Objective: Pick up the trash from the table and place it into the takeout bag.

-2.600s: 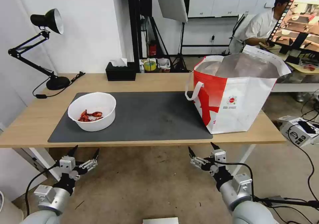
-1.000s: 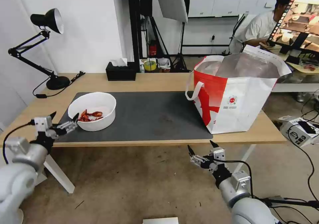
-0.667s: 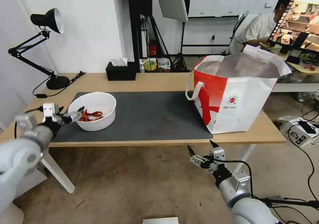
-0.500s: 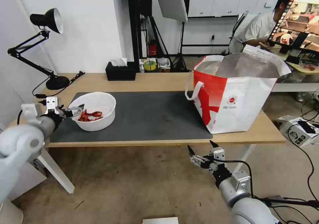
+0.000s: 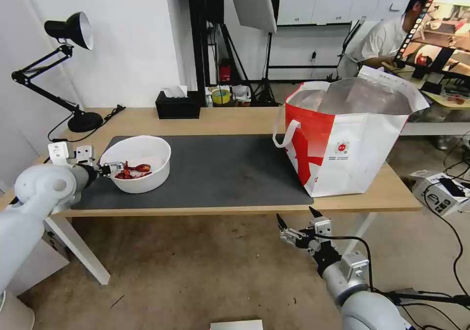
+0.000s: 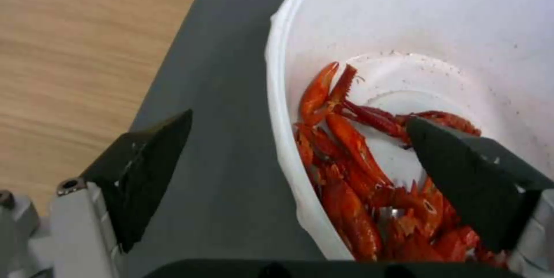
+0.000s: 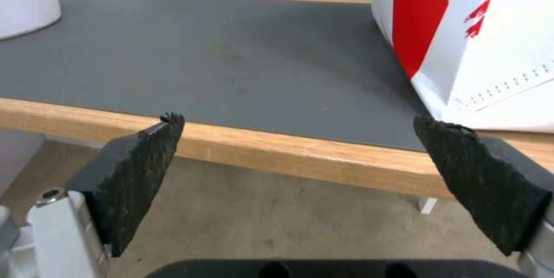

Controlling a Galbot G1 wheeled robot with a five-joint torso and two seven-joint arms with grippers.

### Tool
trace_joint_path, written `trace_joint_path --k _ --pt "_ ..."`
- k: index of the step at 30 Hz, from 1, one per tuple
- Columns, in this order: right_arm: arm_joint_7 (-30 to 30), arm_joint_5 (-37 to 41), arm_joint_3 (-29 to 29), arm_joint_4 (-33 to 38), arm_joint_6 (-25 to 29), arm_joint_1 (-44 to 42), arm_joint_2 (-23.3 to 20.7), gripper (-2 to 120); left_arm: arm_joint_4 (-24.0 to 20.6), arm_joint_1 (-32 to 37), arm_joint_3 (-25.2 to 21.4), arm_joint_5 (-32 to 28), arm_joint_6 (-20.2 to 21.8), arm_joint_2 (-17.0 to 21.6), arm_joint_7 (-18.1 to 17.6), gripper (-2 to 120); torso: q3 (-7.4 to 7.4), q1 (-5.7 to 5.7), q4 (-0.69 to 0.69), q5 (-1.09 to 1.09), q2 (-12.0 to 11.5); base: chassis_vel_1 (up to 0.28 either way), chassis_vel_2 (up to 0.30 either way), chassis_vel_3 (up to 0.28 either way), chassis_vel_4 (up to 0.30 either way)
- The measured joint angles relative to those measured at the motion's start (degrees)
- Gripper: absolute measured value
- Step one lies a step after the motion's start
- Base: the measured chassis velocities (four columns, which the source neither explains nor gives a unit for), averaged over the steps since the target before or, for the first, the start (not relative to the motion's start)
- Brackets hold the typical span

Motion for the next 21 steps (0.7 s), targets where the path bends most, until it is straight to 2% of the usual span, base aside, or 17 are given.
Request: trace_joint_path --k 4,14,17,20,21 --pt "0.0 0.0 0.0 0.0 0.0 0.0 0.0 100 0.6 -0.5 0.5 -2.9 0.0 0.1 -2.4 100 0.0 0.0 0.0 0.0 0.0 0.0 0.0 0.0 0.0" --pt "0.0 0.0 0.0 0.0 0.0 0.0 0.0 100 1.3 -0.5 0.9 -5.6 -0.2 0.2 -2.5 100 0.0 0.0 0.0 0.0 0.0 0.0 0.0 0.0 0.0" --pt "0.0 0.0 0.0 0.0 0.0 0.0 0.0 100 1.5 -0.8 1.0 -6.2 -0.3 0.2 -2.5 94 0.0 0.0 0.0 0.0 0.0 0.0 0.0 0.0 0.0" --pt "0.0 0.0 0.0 0.0 0.0 0.0 0.0 100 1.9 -1.0 1.2 -6.3 -0.4 0.4 -2.7 80 0.0 0.0 0.0 -0.01 0.0 0.0 0.0 0.0 0.0" --pt "0.0 0.0 0.0 0.0 0.0 0.0 0.0 100 1.9 -1.0 1.2 -6.3 -0.4 0.4 -2.7 80 0.0 0.0 0.0 -0.01 0.0 0.0 0.0 0.0 0.0"
